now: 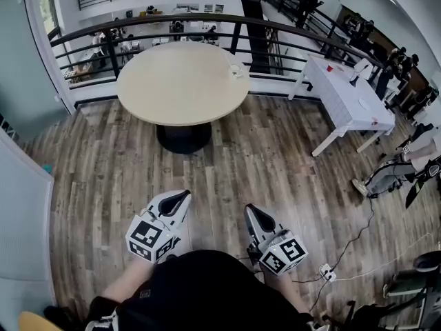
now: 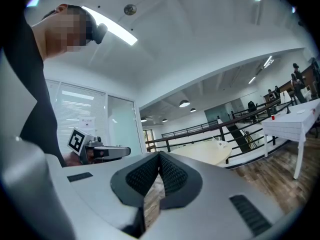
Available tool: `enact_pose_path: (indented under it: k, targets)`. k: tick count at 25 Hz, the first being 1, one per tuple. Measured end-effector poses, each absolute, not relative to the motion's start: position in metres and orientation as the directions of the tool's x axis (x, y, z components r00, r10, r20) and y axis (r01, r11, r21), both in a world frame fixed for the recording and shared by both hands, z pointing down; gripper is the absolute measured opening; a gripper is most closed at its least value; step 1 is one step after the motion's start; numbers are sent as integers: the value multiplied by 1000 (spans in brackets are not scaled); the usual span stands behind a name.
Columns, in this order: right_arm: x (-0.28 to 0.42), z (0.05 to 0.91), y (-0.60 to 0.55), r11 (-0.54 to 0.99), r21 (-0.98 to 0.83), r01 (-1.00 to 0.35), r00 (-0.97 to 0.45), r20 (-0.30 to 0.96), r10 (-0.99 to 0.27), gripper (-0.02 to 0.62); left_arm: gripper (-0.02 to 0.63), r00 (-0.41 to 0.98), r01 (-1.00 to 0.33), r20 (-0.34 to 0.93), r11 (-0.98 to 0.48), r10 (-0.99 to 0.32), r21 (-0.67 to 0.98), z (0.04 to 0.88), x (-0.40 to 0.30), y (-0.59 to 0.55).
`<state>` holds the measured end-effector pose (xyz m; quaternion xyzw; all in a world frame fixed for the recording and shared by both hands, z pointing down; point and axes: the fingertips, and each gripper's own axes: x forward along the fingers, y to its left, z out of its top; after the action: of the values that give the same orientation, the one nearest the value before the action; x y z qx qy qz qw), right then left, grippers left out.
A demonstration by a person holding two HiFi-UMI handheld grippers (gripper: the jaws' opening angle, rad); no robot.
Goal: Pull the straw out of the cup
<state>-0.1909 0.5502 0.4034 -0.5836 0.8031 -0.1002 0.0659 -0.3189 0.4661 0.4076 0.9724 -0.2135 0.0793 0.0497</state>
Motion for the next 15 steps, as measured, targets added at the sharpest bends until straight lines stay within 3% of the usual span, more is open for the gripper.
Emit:
enact_pose_path:
  k: [15]
  targets:
    - [-119,435,580,293,-350,-890,-331,52,-942,23,8,865,-471,224,-881,-449,51,421,-261,459]
